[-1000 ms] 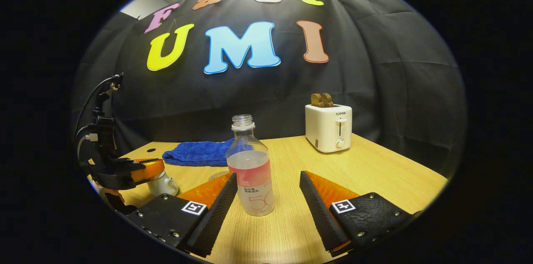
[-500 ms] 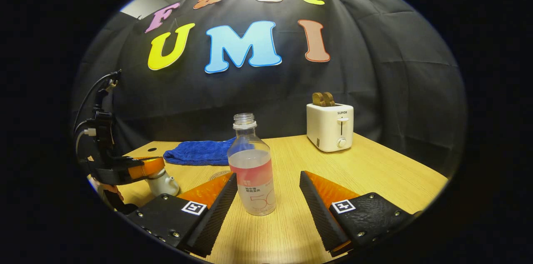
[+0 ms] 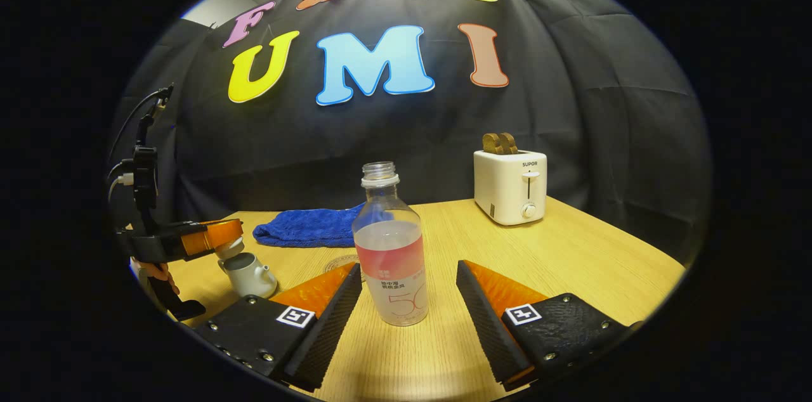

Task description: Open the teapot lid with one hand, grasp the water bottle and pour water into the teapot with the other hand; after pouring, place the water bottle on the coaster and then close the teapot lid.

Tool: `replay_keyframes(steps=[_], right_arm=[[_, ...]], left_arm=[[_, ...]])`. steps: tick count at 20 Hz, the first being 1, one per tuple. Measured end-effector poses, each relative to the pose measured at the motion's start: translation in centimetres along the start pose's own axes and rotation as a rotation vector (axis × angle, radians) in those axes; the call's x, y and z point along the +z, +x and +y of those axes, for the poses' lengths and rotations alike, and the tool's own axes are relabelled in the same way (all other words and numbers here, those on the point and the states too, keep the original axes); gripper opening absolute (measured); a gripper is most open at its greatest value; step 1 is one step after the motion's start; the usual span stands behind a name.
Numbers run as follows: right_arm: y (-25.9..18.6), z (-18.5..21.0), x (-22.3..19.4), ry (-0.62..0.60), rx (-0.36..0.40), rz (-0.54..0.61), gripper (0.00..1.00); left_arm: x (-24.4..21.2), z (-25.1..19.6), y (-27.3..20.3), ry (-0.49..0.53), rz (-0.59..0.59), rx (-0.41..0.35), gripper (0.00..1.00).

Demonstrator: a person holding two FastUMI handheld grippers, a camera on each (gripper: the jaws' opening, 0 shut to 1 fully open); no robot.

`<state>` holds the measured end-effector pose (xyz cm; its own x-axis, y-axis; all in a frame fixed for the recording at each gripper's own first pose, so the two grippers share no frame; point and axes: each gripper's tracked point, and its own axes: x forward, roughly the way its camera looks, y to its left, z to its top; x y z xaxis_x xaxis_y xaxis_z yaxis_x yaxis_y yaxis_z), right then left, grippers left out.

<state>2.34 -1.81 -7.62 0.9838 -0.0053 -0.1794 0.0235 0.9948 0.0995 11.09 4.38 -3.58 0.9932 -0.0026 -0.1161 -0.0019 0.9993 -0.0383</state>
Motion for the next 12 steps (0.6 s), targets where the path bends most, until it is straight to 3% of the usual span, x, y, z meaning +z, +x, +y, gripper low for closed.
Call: replay_keyframes(steps=[12], right_arm=[[3.1, 1.3, -2.0, -0.116, 0.016, 0.100, 0.94]], left_arm=[[-2.5, 8.1, -0.4, -0.017, 0.041, 0.150, 0.09]])
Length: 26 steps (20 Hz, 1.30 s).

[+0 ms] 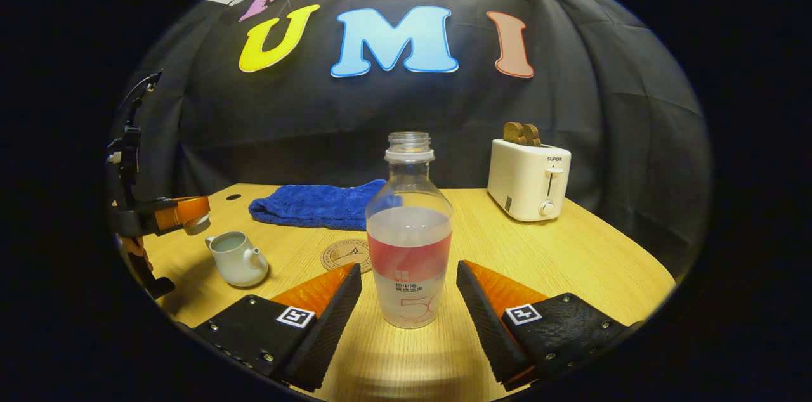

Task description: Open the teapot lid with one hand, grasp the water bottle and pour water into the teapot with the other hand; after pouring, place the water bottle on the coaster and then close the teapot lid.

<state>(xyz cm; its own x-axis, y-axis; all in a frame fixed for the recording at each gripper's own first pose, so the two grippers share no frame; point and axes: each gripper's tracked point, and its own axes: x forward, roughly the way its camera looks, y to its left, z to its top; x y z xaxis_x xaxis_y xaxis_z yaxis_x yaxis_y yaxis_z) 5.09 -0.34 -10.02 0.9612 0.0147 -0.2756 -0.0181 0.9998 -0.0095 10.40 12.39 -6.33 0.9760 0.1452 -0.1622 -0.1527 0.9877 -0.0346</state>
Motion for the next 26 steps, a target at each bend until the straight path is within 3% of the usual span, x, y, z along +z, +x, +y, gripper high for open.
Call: replay_keyframes(steps=[3, 8, 13, 21, 26], right_arm=[[0.8, 0.0, -0.8, -0.023, -0.008, 0.030, 0.94], [0.9, 0.1, -1.1, -0.062, -0.017, 0.045, 0.77], [1.2, 0.5, -0.3, -0.141, -0.029, 0.021, 0.76], [1.8, 0.2, 4.1, -0.518, -0.144, -0.070, 0.75], [3.7, 1.3, 5.8, -0.712, -0.163, -0.106, 0.75]], left_arm=[[-0.5, 1.1, 0.2, 0.000, 0.006, 0.021, 0.08], [-1.0, 1.5, 0.5, -0.016, 0.019, 0.022, 0.09], [-1.2, 1.6, 0.4, -0.026, 0.018, 0.015, 0.08], [-1.1, 1.7, 0.4, -0.033, 0.021, 0.005, 0.09], [-1.0, 2.1, 0.4, -0.045, 0.018, 0.006, 0.09]])
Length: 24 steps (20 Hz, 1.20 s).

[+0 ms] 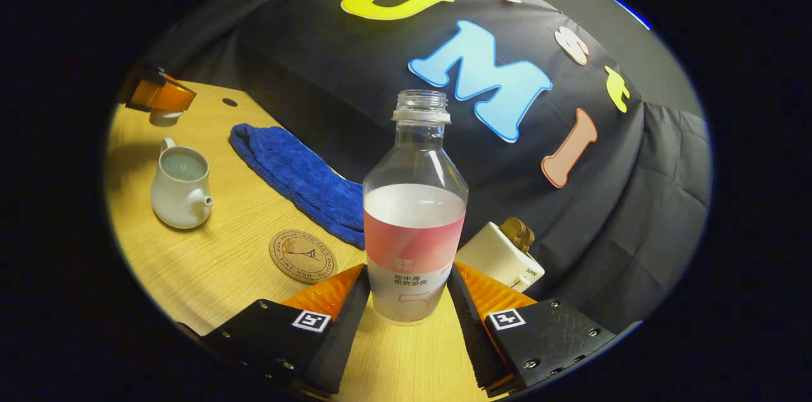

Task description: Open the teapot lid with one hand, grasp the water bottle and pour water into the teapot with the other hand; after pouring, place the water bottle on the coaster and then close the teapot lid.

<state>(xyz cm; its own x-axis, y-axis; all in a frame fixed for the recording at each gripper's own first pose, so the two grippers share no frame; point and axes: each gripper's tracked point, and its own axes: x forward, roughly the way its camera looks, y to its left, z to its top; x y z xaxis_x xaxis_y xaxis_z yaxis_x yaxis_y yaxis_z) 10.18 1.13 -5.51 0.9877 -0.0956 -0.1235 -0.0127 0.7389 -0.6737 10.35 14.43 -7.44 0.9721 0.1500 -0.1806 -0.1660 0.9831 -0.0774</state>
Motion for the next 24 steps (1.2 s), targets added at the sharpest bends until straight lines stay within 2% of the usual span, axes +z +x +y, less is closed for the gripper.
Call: replay_keyframes(steps=[5, 17, 24], right_arm=[[1.0, 0.3, 2.0, -0.220, -0.049, -0.066, 0.76], [2.5, 2.3, 5.4, -0.651, -0.110, -0.212, 0.75], [1.3, 4.4, 6.0, -0.812, -0.101, -0.299, 0.75]], left_arm=[[0.1, 0.2, -0.1, -0.010, -0.002, 0.001, 0.09], [0.0, 0.4, -0.2, -0.016, 0.002, 0.000, 0.09], [-0.2, 0.7, 0.0, -0.017, 0.011, 0.005, 0.09]])
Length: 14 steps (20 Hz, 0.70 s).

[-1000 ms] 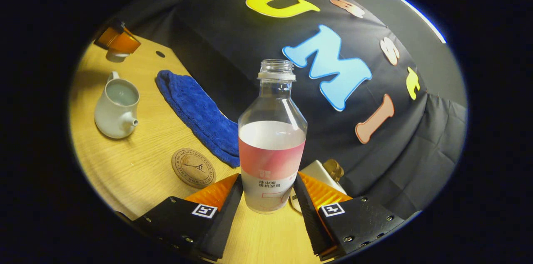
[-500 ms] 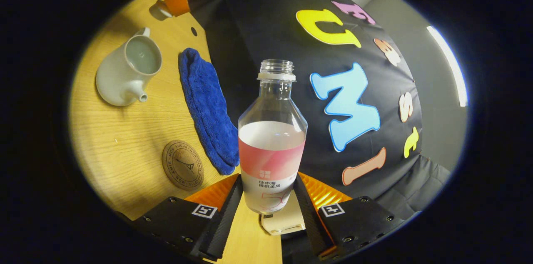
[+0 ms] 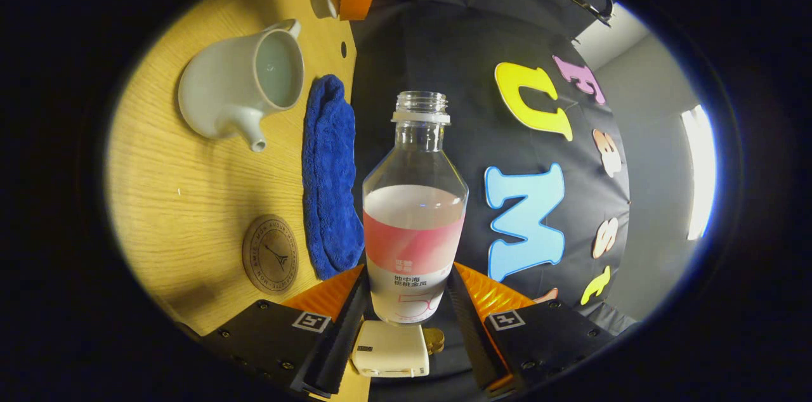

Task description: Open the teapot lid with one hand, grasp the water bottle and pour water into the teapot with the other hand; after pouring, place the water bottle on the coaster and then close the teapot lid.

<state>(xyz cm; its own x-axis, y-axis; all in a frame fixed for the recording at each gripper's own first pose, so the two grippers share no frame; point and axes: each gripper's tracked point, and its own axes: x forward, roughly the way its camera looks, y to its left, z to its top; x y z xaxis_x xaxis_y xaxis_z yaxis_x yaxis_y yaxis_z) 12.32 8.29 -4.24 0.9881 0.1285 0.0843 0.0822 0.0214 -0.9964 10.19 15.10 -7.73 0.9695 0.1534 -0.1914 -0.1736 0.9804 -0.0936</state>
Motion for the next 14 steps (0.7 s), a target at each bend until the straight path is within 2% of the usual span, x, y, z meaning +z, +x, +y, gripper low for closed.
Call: replay_keyframes(steps=[8, 14], right_arm=[[0.5, 0.1, 1.3, -0.172, -0.027, -0.082, 0.75], [1.4, -1.5, 1.1, -0.243, -0.063, -0.107, 0.75]], left_arm=[[-0.4, 0.2, 0.3, 0.005, 0.015, 0.003, 0.09], [-0.6, 0.1, 0.3, 0.008, 0.024, 0.002, 0.08]])
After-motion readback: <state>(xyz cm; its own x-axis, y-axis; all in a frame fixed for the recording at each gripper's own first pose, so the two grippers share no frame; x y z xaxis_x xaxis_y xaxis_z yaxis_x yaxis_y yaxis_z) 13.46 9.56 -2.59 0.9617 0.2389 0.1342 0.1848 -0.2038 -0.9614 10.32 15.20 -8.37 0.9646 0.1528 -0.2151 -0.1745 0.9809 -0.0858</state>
